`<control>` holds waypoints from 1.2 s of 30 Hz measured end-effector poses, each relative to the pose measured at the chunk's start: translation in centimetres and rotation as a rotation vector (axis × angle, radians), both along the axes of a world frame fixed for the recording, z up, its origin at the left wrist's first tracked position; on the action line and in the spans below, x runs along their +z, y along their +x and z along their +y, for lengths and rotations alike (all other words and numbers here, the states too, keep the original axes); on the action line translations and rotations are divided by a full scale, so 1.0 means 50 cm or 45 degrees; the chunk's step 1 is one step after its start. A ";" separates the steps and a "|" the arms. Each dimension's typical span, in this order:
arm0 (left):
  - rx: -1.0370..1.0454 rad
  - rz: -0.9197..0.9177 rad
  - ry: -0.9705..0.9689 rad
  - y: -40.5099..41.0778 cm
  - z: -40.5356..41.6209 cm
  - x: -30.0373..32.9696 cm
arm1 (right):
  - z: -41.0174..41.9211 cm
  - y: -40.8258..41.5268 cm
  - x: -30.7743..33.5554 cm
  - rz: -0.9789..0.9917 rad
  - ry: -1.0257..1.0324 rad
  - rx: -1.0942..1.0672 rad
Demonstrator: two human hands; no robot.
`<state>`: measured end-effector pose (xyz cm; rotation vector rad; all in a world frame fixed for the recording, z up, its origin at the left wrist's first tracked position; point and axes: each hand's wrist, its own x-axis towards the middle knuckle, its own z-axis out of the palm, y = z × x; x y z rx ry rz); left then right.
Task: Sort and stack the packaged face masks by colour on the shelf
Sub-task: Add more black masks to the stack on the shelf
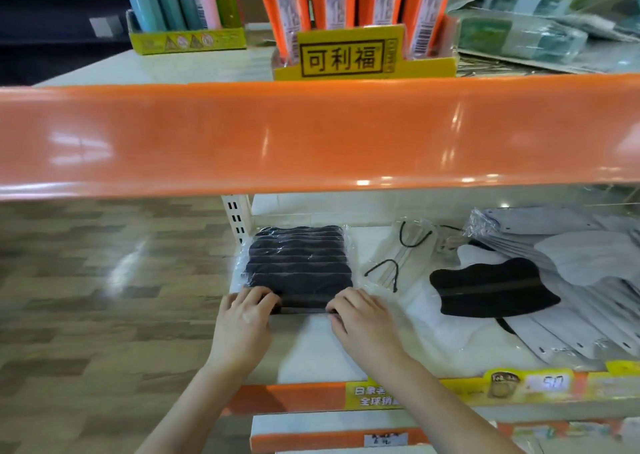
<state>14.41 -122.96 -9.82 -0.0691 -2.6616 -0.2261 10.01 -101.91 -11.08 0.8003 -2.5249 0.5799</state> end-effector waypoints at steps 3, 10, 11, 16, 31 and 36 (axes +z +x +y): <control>0.038 -0.142 0.030 0.008 0.018 0.006 | -0.001 0.004 -0.003 0.006 0.014 -0.027; 0.138 -0.422 -0.060 0.015 0.059 -0.001 | -0.004 0.010 -0.003 -0.032 0.019 -0.053; 0.163 -0.461 -0.065 0.015 0.065 -0.001 | -0.004 0.012 -0.002 -0.038 0.021 -0.056; 0.236 -0.439 -0.086 0.007 0.082 -0.016 | -0.004 0.013 -0.002 -0.060 0.035 -0.057; 0.173 -0.078 0.087 -0.044 0.238 0.023 | 0.060 -0.011 0.035 -0.016 -0.004 -0.082; 0.059 -0.030 0.173 -0.071 0.334 0.024 | 0.173 -0.046 0.036 0.032 0.000 -0.166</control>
